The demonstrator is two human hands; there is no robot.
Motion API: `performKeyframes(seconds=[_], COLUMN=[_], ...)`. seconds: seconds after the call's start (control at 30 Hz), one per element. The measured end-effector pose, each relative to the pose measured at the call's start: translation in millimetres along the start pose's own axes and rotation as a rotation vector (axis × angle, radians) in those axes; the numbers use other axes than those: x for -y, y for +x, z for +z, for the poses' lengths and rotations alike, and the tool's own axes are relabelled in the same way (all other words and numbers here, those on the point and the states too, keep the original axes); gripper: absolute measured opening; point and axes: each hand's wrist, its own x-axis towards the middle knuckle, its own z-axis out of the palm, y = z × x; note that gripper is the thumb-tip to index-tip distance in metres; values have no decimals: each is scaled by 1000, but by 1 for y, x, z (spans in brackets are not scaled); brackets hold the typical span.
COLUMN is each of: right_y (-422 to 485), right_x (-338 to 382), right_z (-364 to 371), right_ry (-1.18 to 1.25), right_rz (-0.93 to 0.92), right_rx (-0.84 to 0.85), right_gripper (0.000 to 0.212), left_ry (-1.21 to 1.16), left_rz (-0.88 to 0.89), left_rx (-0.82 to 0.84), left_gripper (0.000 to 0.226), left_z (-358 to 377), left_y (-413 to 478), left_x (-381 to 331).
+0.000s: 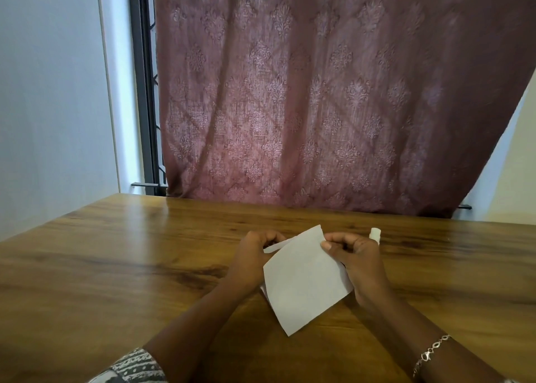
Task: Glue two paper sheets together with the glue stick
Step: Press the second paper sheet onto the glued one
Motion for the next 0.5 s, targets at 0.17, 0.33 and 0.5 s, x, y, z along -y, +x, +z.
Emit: performKeyframes(seconds=[0.17,0.33,0.5], right_y=[-1,-1,0], right_x=[1,1,1], right_z=[1,1,1], right_ry=[-1,-12,-4], right_rz=[5,15,32], right_rx=[-3,-8,-20], right_gripper=[8,8,7], left_ry=[-11,-16,-33], left_rz=[0,9,9], left_rx=[6,12,15], left_gripper=[12,11,8], left_z=[0,1,0], left_y=[-1,-2,-2], left_x=[0,-2,-6])
